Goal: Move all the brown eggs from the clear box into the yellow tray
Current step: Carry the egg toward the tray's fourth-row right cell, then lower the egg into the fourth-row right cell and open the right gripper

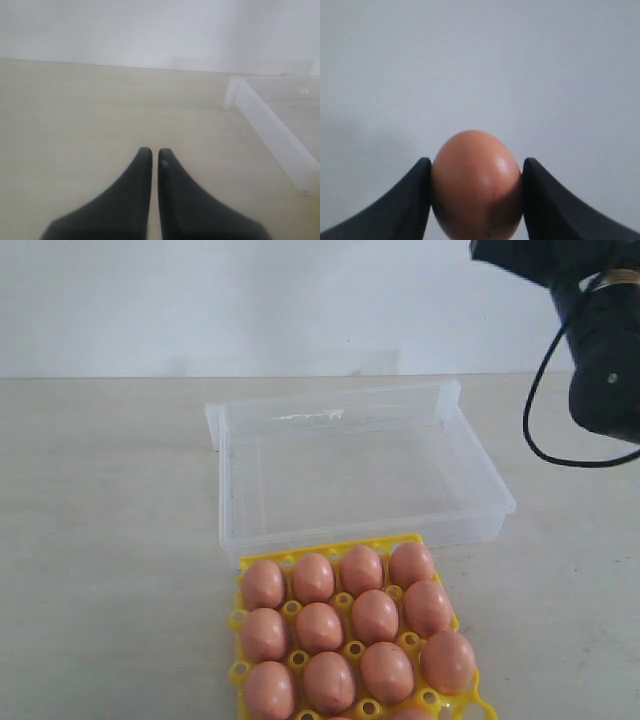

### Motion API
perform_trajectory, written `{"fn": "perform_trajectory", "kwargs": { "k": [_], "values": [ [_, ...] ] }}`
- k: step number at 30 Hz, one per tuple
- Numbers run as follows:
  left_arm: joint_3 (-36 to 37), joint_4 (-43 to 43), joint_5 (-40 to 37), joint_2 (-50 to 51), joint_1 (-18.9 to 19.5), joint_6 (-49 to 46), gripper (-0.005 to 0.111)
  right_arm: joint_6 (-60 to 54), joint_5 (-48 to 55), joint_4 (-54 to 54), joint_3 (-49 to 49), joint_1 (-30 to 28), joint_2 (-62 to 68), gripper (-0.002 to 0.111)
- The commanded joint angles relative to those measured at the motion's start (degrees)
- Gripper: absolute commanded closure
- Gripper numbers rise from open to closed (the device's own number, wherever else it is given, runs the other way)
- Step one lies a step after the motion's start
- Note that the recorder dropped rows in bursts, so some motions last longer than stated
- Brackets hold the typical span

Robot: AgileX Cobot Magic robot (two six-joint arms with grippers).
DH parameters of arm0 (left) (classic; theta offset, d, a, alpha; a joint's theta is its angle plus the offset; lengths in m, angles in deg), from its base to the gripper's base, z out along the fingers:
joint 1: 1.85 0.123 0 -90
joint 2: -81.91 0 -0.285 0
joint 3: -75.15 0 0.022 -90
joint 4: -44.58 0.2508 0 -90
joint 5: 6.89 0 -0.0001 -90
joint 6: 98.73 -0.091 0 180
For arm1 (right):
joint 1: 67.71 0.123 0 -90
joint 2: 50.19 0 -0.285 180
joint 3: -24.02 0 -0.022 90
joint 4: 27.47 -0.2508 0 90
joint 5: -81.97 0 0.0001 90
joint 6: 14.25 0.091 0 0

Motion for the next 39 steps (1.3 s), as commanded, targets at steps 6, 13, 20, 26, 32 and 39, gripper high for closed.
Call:
{"fn": "perform_trajectory", "kwargs": {
  "k": [6, 13, 20, 26, 32, 39],
  "values": [
    [0.2, 0.2, 0.6, -0.1, -0.2, -0.1, 0.103, 31.2, 11.8, 27.9, -37.2, 10.0, -29.1, 0.109],
    [0.2, 0.2, 0.6, -0.1, -0.2, -0.1, 0.103, 32.1, 14.4, 24.0, -51.3, 27.2, -31.1, 0.109],
    [0.2, 0.2, 0.6, -0.1, -0.2, -0.1, 0.103, 29.7, 20.7, 21.8, -51.3, 29.9, -31.1, 0.109],
    [0.2, 0.2, 0.6, -0.1, -0.2, -0.1, 0.103, 30.0, 28.2, 21.7, -51.3, 29.9, -31.1, 0.109],
    [0.2, 0.2, 0.6, -0.1, -0.2, -0.1, 0.103, 32.6, 29.9, 21.8, -51.3, 29.9, -31.1, 0.109],
    [0.2, 0.2, 0.6, -0.1, -0.2, -0.1, 0.103, 32.6, 35.6, 25.1, -51.3, 29.9, -31.1, 0.109]
  ]
}}
